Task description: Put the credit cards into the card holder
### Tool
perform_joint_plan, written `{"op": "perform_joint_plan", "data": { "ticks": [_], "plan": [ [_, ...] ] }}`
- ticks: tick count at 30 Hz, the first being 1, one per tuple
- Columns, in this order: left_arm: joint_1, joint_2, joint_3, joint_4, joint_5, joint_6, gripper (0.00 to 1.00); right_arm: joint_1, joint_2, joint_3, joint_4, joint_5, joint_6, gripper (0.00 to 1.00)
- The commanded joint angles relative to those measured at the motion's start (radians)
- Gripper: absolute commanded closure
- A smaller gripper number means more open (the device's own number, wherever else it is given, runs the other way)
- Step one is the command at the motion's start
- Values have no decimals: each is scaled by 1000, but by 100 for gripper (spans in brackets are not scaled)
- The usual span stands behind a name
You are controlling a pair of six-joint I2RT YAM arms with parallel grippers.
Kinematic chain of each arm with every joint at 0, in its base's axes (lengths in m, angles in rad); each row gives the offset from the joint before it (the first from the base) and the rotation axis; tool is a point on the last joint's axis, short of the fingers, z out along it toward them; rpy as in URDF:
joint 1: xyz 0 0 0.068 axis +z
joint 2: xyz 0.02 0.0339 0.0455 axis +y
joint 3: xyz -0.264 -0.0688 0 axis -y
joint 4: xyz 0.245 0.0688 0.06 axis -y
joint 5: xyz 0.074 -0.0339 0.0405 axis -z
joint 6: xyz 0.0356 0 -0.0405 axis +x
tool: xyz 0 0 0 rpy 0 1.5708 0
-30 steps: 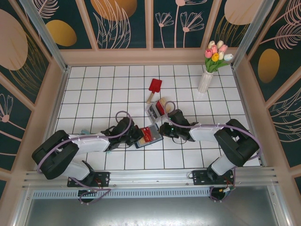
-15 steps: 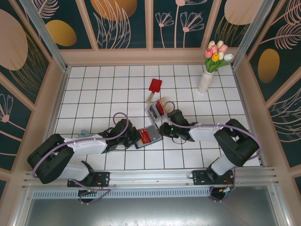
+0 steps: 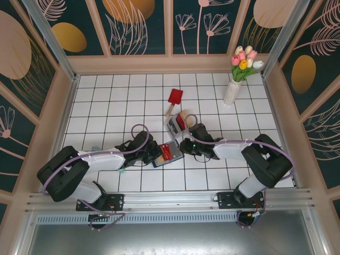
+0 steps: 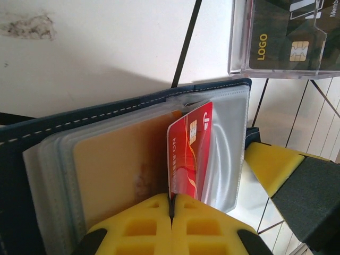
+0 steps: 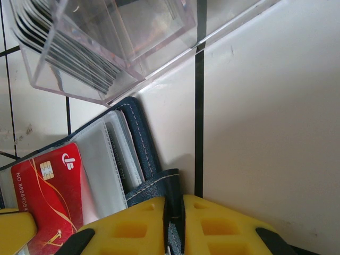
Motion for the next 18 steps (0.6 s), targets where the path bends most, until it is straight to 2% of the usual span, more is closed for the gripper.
{"op": "perform_joint_plan", "data": {
  "ticks": [1, 4, 10, 14, 18],
  "plan": [
    [-8, 4, 4, 17, 31, 6, 100, 18, 32, 10, -21, -1, 10, 85],
    [-8, -16, -1, -25, 31, 20, 100, 20, 33, 10, -23, -9, 9, 85],
    [-10, -135, -58, -126, -50, 2, 100, 21, 29, 11, -36, 8, 6, 85],
    [-8, -205, -107, -114, -76, -32, 100, 21, 29, 8, -31, 10, 9, 85],
    [-9, -202, -104, -72, -63, -34, 100, 20, 30, 8, -30, 9, 8, 85]
  ]
}}
